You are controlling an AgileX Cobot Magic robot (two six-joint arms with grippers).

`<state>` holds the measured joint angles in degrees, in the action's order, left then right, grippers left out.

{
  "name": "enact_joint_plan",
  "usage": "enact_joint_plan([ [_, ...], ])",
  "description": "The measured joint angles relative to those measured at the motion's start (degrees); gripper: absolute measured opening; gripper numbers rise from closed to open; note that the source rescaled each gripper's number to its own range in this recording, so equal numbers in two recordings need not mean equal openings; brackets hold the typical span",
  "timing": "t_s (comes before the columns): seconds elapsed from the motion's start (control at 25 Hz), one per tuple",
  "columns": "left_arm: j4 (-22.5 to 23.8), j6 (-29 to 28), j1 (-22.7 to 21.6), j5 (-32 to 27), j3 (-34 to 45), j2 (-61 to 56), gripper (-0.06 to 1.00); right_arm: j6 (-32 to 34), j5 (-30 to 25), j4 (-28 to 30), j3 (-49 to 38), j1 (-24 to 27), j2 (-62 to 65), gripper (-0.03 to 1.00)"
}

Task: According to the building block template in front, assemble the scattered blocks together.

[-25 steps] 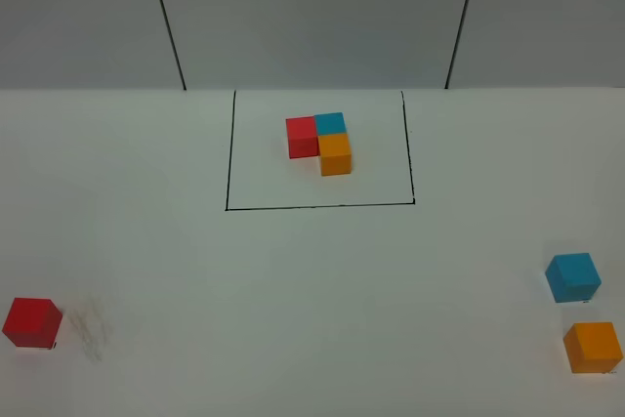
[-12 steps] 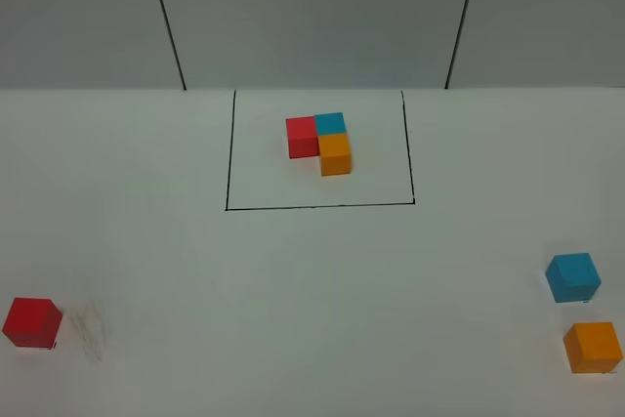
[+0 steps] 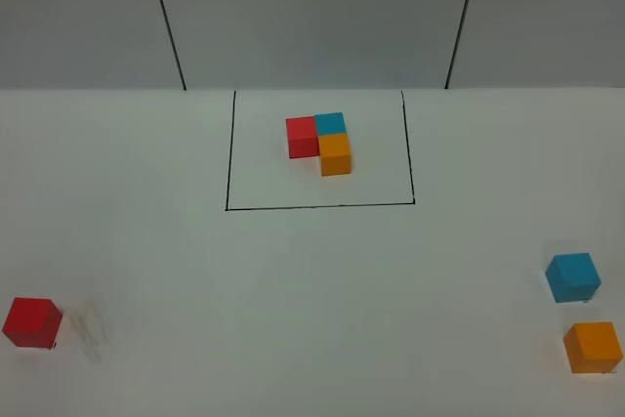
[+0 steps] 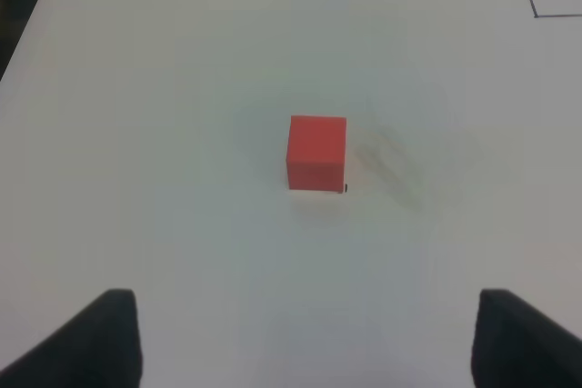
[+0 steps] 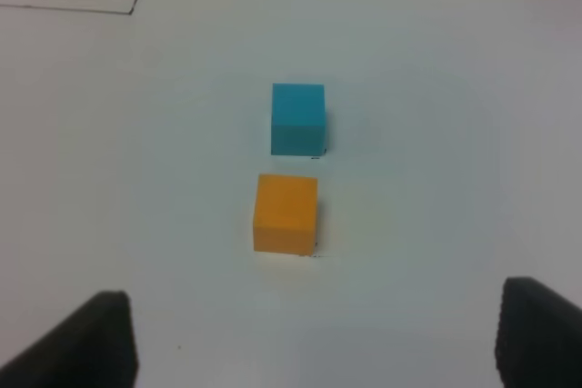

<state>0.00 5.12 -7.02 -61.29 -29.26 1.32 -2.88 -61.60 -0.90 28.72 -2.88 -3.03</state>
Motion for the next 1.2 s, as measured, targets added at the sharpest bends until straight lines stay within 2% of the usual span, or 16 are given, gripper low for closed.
enact_joint_plan([
  [0.36, 0.0, -0.2, 0.0, 0.5, -5.5, 11.3, 1.00, 0.0, 0.0, -0.1, 0.0, 0.0, 0.0, 0.64],
  [0.6, 0.0, -2.5, 0.0, 0.5, -10.4, 19.4, 1.00, 0.0, 0.0, -0.1, 0.0, 0.0, 0.0, 0.64],
  [1.2, 0.3, -2.9, 0.0, 0.2, -21.0, 40.1, 0.96, 0.0, 0.0, -0.1, 0.0, 0.0, 0.0, 0.64],
])
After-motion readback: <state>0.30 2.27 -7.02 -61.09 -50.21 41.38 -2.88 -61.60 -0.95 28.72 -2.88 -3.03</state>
